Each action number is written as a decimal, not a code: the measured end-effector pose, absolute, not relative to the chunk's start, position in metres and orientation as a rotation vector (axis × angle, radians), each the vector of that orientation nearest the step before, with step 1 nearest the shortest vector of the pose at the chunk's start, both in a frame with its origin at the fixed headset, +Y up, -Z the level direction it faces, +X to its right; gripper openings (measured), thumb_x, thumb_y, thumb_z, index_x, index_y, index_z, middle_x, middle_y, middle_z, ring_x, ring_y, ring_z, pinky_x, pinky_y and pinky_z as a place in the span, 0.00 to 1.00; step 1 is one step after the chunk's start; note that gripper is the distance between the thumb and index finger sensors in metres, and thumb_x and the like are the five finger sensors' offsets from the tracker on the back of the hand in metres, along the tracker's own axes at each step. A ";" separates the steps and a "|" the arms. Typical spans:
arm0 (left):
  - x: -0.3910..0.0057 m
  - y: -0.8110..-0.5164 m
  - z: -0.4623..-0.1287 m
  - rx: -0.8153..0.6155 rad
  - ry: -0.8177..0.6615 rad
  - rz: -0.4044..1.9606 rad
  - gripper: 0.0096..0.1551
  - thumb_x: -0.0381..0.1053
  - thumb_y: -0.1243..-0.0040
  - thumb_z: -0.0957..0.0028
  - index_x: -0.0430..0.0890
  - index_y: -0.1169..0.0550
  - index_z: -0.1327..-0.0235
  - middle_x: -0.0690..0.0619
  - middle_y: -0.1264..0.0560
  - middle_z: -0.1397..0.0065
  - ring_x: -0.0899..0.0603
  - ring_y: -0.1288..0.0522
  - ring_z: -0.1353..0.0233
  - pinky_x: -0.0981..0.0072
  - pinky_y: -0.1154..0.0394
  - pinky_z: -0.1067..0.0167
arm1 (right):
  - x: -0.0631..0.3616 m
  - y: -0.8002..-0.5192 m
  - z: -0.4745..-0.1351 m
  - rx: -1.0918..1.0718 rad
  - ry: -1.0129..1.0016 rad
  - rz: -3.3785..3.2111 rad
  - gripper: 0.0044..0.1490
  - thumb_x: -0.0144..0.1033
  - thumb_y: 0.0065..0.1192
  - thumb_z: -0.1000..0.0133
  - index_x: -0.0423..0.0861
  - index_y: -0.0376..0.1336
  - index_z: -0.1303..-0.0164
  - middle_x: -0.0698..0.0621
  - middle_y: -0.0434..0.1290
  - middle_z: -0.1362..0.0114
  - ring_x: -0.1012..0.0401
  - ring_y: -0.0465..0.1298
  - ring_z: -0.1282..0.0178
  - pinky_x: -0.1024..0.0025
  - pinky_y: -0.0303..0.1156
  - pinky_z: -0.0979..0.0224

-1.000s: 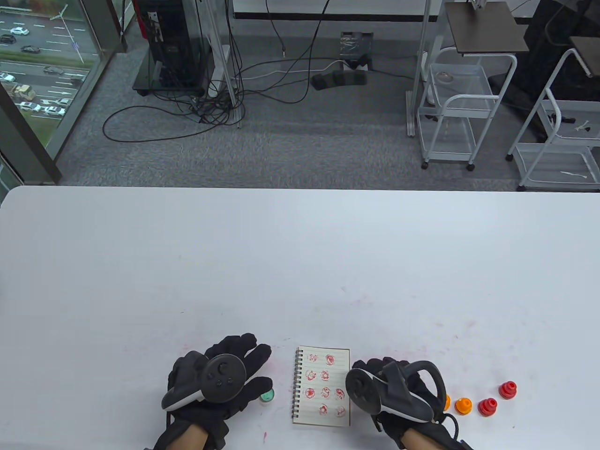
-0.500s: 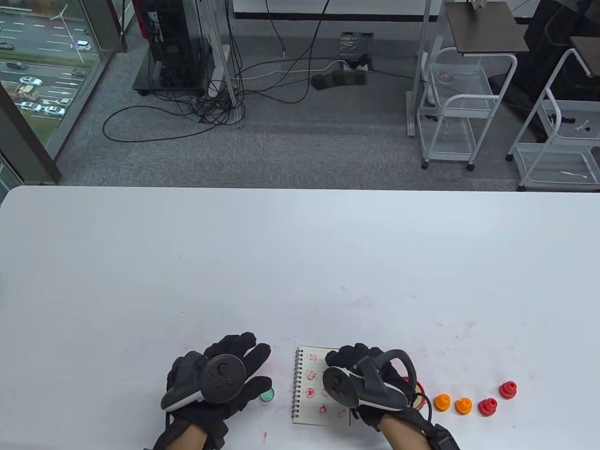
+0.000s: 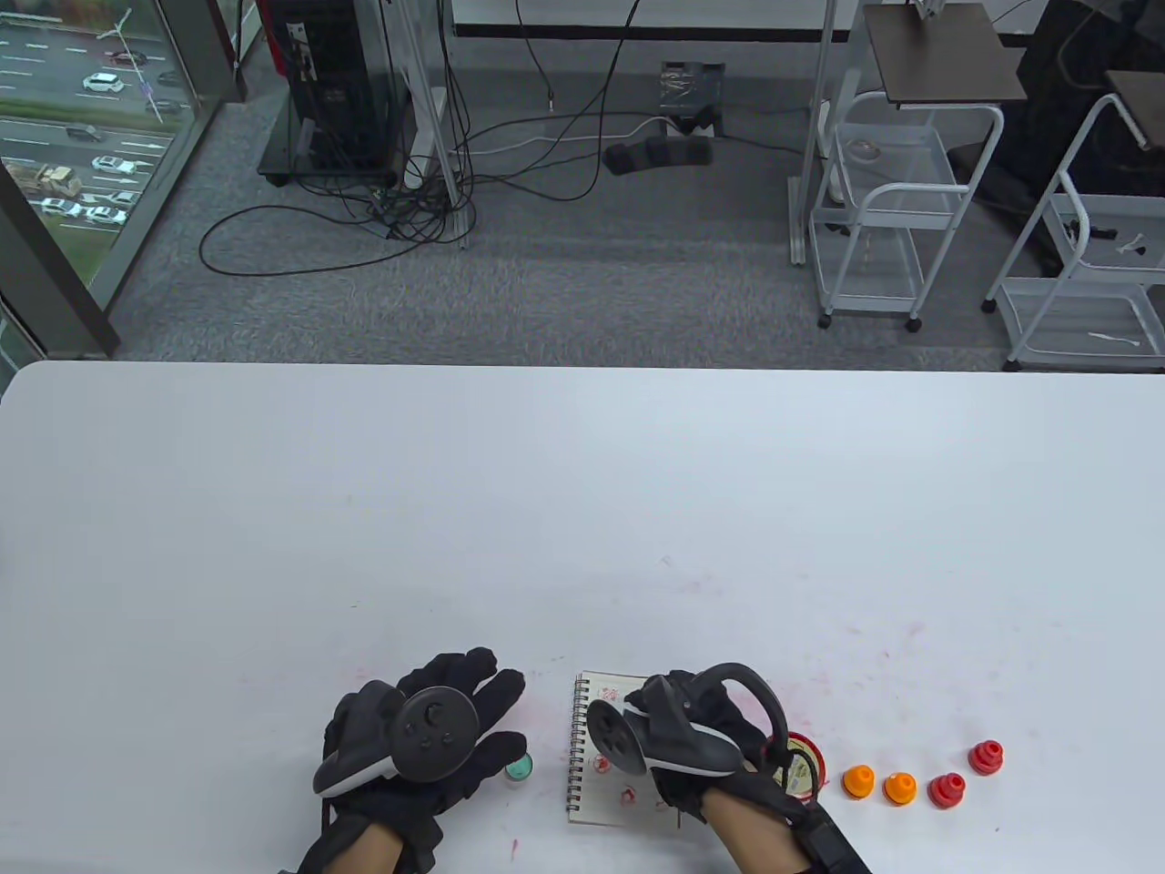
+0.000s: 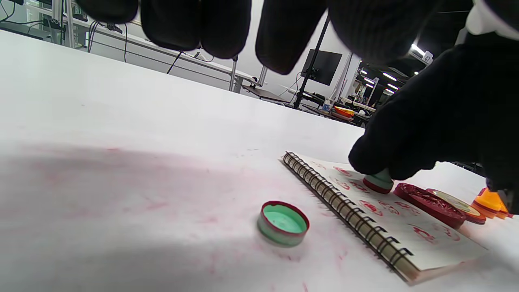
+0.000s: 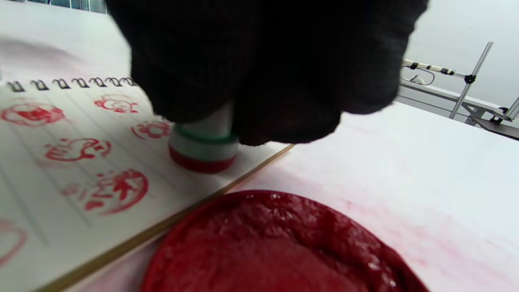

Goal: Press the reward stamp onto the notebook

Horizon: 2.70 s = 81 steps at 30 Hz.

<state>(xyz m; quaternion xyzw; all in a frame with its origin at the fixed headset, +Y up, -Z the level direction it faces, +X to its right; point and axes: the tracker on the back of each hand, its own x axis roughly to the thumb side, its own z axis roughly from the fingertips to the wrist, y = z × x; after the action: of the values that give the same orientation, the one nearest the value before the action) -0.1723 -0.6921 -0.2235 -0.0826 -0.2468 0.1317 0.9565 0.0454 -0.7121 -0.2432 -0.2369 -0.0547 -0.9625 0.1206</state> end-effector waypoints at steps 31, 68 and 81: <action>-0.163 -0.701 -0.225 -0.319 -0.501 0.237 0.48 0.69 0.49 0.47 0.51 0.38 0.13 0.37 0.43 0.12 0.26 0.38 0.19 0.30 0.39 0.27 | 0.040 -0.711 -0.280 -0.583 -0.644 -2.830 0.27 0.34 0.76 0.66 0.53 0.77 0.54 0.49 0.85 0.47 0.58 0.87 0.58 0.66 0.87 0.51; -0.165 -0.703 -0.223 -0.309 -0.472 0.244 0.52 0.70 0.48 0.49 0.52 0.43 0.11 0.37 0.43 0.12 0.26 0.37 0.20 0.31 0.38 0.27 | 0.060 -0.695 -0.230 -0.621 -0.011 -2.909 0.27 0.35 0.72 0.58 0.53 0.74 0.46 0.49 0.83 0.41 0.57 0.86 0.53 0.64 0.85 0.48; -0.147 -0.722 -0.225 -0.402 -0.533 0.127 0.49 0.62 0.35 0.53 0.48 0.35 0.16 0.41 0.38 0.15 0.30 0.37 0.21 0.30 0.40 0.27 | 0.136 -0.675 -0.195 -0.588 0.669 -3.677 0.27 0.35 0.71 0.55 0.49 0.73 0.43 0.44 0.83 0.41 0.55 0.85 0.56 0.62 0.83 0.53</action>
<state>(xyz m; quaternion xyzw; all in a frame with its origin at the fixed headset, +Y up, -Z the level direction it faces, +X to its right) -0.1469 -0.7224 -0.2249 -0.1969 -0.2615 0.0624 0.9428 0.1358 -0.6750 -0.1951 -0.1474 0.1679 -0.9223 -0.3153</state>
